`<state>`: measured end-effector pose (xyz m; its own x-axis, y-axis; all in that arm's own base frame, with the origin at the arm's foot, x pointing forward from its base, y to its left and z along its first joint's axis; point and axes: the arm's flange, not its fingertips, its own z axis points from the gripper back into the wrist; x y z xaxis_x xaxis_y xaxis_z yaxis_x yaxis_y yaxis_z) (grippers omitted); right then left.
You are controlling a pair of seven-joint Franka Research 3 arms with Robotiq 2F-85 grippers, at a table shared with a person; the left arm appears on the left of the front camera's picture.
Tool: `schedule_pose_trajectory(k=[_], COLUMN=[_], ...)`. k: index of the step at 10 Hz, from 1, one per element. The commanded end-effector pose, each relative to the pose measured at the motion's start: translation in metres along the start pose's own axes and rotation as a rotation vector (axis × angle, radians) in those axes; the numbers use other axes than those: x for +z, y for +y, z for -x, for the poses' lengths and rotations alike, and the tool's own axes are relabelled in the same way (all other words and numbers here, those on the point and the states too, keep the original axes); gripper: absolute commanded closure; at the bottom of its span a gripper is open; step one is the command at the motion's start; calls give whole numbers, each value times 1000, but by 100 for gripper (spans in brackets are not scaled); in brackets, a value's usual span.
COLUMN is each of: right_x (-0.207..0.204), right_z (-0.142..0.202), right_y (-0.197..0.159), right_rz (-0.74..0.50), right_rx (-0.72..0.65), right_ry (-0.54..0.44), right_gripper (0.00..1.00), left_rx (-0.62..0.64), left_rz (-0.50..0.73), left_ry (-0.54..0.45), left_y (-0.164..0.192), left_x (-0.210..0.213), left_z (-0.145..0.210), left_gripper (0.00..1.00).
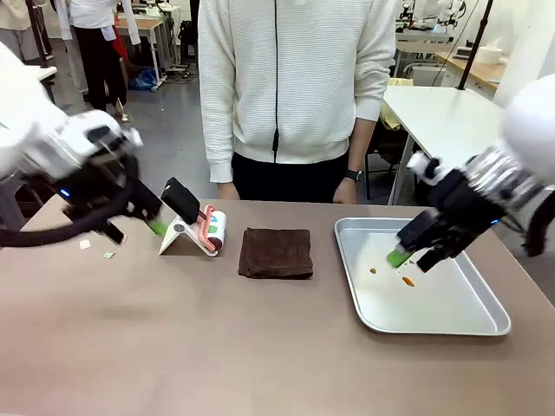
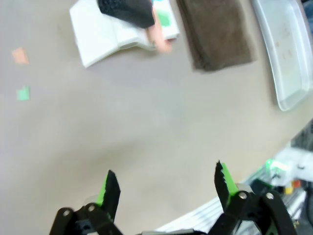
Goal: Clean the surface of the table.
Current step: Hold the Lint Roller with your left hand and the towel with your right hand.
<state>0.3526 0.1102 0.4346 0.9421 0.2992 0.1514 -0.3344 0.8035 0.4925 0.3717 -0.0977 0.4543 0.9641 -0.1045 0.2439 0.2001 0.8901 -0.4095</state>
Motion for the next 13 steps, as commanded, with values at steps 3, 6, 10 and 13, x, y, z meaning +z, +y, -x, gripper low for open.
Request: schedule_pose_trajectory(k=[3, 6, 10, 13], right_x=[56, 73, 84, 75], right_z=[122, 182, 214, 210], right_y=[-53, -108, -215, -241], right_rz=[-287, -389, -559, -548], right_rx=[-109, -279, -450, -546], right_ry=[-343, -530, -638, -701], right_gripper=[0, 0, 0, 0], left_rx=[83, 250, 407, 510], left_rz=[306, 398, 506, 532], left_ry=[-342, -467, -520, -541], left_y=[86, 162, 224, 223], left_x=[111, 124, 99, 71], left_z=[85, 150, 203, 200], left_gripper=[0, 0, 0, 0])
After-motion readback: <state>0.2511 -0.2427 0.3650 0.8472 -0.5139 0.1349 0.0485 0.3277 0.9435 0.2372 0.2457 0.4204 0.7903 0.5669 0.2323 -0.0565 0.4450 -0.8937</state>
